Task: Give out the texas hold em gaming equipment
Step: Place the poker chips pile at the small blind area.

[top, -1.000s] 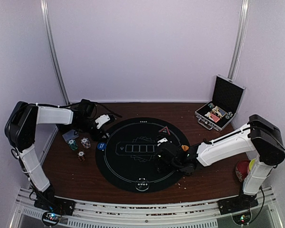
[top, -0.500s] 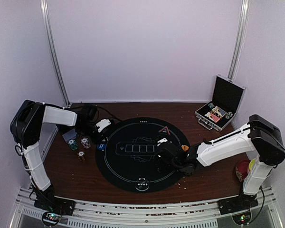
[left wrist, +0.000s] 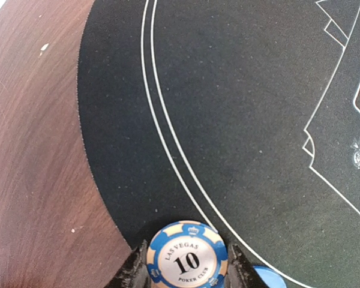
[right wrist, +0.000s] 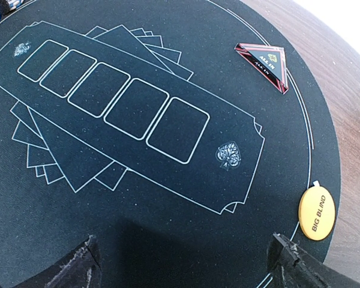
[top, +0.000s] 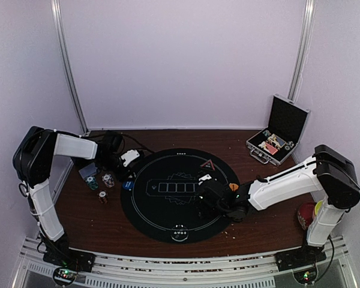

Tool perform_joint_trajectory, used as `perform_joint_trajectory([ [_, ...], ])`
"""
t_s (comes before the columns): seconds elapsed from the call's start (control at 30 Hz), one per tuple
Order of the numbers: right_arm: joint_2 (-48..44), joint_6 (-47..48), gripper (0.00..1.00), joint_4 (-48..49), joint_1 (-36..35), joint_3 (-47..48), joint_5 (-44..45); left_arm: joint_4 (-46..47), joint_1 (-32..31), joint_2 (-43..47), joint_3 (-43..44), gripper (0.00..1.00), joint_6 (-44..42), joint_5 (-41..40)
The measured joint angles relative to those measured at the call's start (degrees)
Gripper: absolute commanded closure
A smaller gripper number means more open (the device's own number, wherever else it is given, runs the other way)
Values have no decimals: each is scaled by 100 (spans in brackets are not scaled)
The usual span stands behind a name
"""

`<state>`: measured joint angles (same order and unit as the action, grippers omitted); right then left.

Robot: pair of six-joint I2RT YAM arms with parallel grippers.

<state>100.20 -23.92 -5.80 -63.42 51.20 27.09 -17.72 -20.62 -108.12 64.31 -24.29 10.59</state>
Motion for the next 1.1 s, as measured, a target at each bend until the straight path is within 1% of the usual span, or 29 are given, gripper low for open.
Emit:
perform_joint_trajectory([
  [0.2,0,0,3,0,-4,13,0,20,0,-33,22,62,4,-17],
  [0.27,0,2,3,2,-15,24,0,20,0,-33,24,58,9,-17],
  [0.4,13,2,3,0,-20,31,0,24,0,-33,42,45,37,-31],
  [0.47,31,2,3,0,-22,31,0,26,0,-33,68,41,42,-37],
  [0.7,57,7,3,-2,-22,31,-2,114,0,-33,85,38,68,-52],
  [0.77,57,11,3,0,-22,31,-2,118,0,-24,85,35,74,-52],
  [0.87,57,15,2,0,-24,31,-2,87,0,92,85,27,83,-52],
  [0.93,57,15,2,0,-24,31,-2,15,7,363,83,19,83,-55],
  [1.0,57,15,1,-2,-24,31,-2,-33,35,802,83,11,81,-50],
  [1.1,57,17,0,-2,-26,31,-2,-33,188,1563,74,3,39,-17],
])
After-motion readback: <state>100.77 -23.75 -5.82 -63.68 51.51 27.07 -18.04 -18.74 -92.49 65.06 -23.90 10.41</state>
